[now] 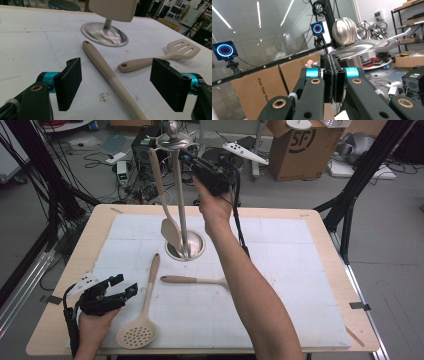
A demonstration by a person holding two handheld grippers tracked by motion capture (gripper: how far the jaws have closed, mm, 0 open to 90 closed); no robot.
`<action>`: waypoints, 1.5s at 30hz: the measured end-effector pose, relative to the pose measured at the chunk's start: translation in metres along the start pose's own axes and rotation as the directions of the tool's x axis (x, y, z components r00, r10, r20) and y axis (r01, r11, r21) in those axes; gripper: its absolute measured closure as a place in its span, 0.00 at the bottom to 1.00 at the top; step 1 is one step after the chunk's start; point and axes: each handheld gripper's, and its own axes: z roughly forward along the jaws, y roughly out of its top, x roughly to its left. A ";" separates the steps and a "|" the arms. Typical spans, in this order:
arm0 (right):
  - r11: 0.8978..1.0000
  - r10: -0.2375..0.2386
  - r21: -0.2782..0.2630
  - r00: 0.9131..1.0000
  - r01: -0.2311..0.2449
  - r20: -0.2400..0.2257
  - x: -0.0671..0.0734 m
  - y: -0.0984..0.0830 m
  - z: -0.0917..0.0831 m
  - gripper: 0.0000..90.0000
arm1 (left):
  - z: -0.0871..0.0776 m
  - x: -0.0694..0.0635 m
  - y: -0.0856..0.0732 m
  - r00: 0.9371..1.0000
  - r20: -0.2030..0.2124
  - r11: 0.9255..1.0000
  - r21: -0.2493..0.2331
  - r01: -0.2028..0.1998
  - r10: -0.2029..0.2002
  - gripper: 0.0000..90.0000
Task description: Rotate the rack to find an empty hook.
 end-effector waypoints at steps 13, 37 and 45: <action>0.999 -0.018 0.027 1.000 0.019 -0.023 0.010 -0.007 0.011 0.99 | 0.000 0.001 0.000 1.000 0.001 1.000 0.004 0.002 -0.002 0.29; 0.990 0.118 -0.081 0.991 -0.112 0.064 -0.036 0.003 -0.016 1.00 | -0.001 0.002 0.000 1.000 0.001 1.000 0.001 -0.001 0.001 0.29; 0.999 0.030 -0.045 0.997 -0.027 0.071 -0.025 0.012 -0.016 1.00 | 0.001 0.001 0.000 1.000 0.001 1.000 0.003 0.000 0.000 0.29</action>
